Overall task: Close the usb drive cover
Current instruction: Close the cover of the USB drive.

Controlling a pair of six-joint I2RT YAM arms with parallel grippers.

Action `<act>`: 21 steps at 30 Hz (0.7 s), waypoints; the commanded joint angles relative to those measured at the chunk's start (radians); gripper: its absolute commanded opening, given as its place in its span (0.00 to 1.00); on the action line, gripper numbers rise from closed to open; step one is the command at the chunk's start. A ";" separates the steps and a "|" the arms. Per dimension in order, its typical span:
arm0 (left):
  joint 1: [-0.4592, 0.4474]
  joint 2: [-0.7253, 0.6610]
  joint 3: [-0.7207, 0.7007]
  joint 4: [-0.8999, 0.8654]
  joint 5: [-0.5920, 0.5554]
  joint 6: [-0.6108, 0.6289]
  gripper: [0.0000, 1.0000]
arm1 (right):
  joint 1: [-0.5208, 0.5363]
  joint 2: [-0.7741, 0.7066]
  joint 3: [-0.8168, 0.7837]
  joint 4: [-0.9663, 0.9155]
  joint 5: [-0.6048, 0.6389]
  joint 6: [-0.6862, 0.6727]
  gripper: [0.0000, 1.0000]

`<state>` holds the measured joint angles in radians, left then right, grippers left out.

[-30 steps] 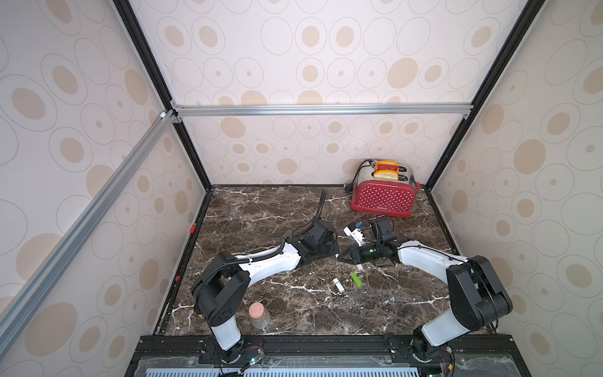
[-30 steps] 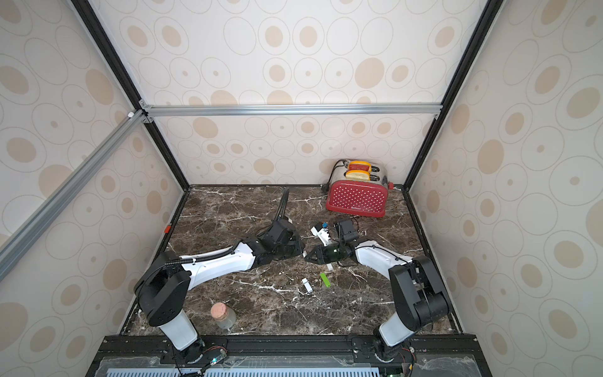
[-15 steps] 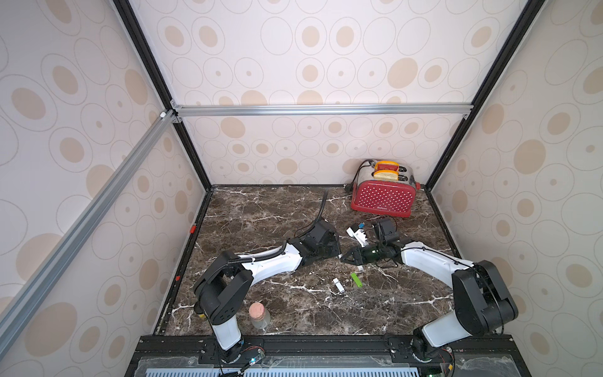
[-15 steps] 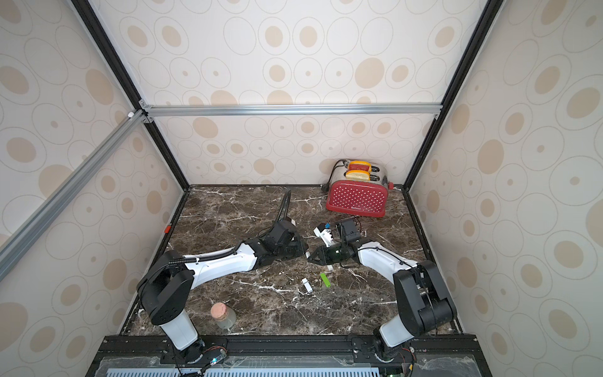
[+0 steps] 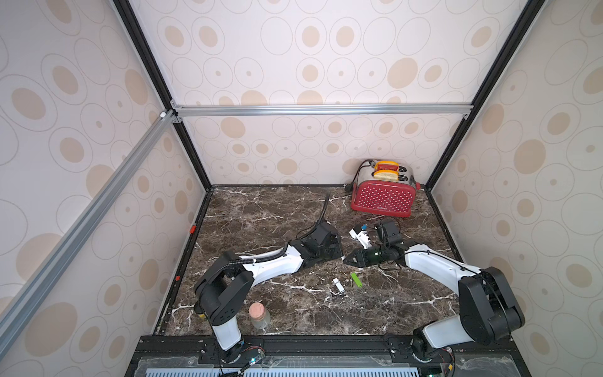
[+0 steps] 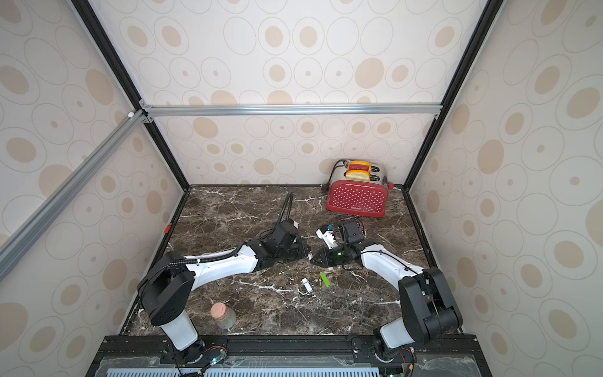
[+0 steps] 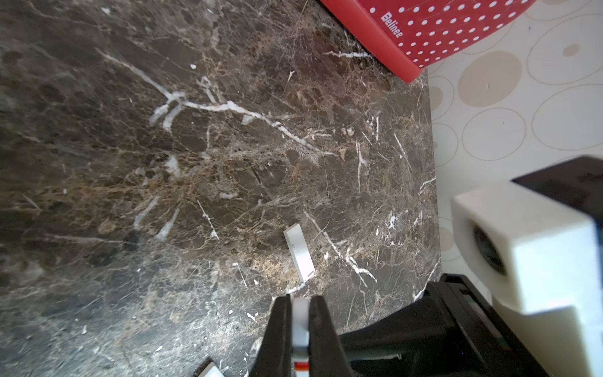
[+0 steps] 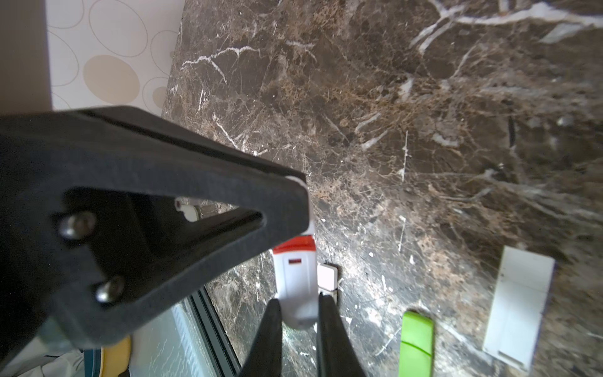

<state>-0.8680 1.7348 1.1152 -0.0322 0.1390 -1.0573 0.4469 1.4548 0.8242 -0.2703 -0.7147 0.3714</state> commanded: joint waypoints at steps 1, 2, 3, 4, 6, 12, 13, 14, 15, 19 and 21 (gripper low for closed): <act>-0.102 0.029 -0.058 -0.212 0.218 0.002 0.00 | -0.038 -0.058 0.047 0.304 0.045 -0.013 0.00; -0.103 0.029 -0.059 -0.215 0.221 0.003 0.00 | -0.040 -0.062 0.046 0.306 0.047 -0.012 0.00; -0.103 0.029 -0.057 -0.216 0.224 0.003 0.00 | -0.040 -0.063 0.043 0.308 0.049 -0.010 0.00; -0.104 0.030 -0.057 -0.218 0.226 0.003 0.00 | -0.040 -0.066 0.043 0.309 0.049 -0.008 0.00; -0.109 0.033 -0.057 -0.217 0.229 0.003 0.00 | -0.041 -0.072 0.042 0.310 0.049 -0.007 0.00; -0.129 0.036 -0.052 -0.219 0.235 -0.001 0.00 | -0.045 -0.096 0.036 0.305 0.065 -0.009 0.00; -0.129 0.035 -0.053 -0.219 0.235 -0.001 0.00 | -0.046 -0.097 0.035 0.306 0.065 -0.010 0.00; -0.129 0.033 -0.052 -0.220 0.236 -0.001 0.00 | -0.046 -0.097 0.035 0.306 0.064 -0.011 0.00; -0.129 0.032 -0.053 -0.223 0.235 0.001 0.00 | -0.046 -0.097 0.034 0.307 0.064 -0.009 0.00; -0.130 0.018 -0.052 -0.232 0.238 0.005 0.00 | -0.049 -0.102 0.030 0.304 0.075 -0.012 0.00; -0.131 0.015 -0.054 -0.236 0.240 0.009 0.00 | -0.050 -0.109 0.027 0.308 0.084 -0.009 0.00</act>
<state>-0.8921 1.7332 1.1137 -0.0231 0.1551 -1.0588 0.4381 1.4063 0.7944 -0.2794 -0.6910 0.3630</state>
